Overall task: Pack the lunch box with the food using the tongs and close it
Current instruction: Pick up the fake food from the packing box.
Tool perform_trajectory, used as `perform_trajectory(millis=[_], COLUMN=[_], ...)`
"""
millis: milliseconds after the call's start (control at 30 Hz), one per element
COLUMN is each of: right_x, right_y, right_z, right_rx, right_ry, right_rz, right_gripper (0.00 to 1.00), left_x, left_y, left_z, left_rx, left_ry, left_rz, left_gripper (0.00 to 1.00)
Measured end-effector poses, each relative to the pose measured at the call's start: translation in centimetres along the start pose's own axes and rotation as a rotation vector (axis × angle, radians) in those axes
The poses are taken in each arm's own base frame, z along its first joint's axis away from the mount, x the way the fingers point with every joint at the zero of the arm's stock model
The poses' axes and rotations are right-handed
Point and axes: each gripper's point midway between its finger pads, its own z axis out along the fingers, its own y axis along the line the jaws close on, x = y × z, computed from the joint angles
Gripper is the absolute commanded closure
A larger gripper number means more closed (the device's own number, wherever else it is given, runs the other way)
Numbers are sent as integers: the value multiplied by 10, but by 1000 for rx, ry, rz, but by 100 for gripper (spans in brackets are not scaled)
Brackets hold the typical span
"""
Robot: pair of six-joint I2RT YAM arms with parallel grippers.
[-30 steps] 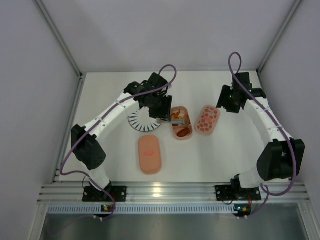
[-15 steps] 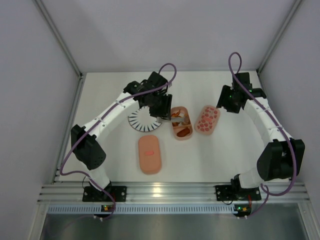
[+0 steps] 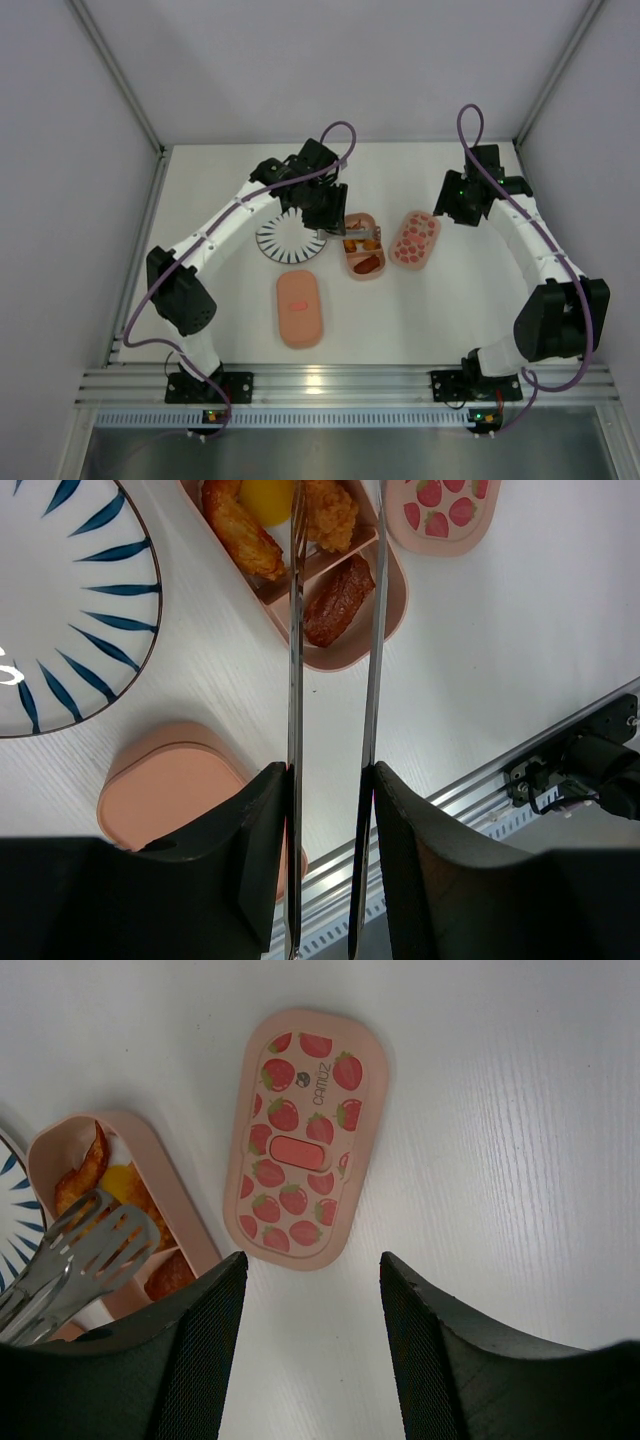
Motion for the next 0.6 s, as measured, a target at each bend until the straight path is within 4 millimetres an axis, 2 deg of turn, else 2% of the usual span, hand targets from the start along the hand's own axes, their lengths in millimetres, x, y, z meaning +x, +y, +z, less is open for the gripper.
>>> perform_trajectory(millis=[600], right_x=[0], right_y=[0], right_z=[0], right_rx=[0], right_ry=[0], right_rz=[0], right_gripper=[45], left_x=[3], left_y=[4], left_z=[4], left_rx=[-16], left_ry=[17], left_rz=[-2], left_gripper=[63])
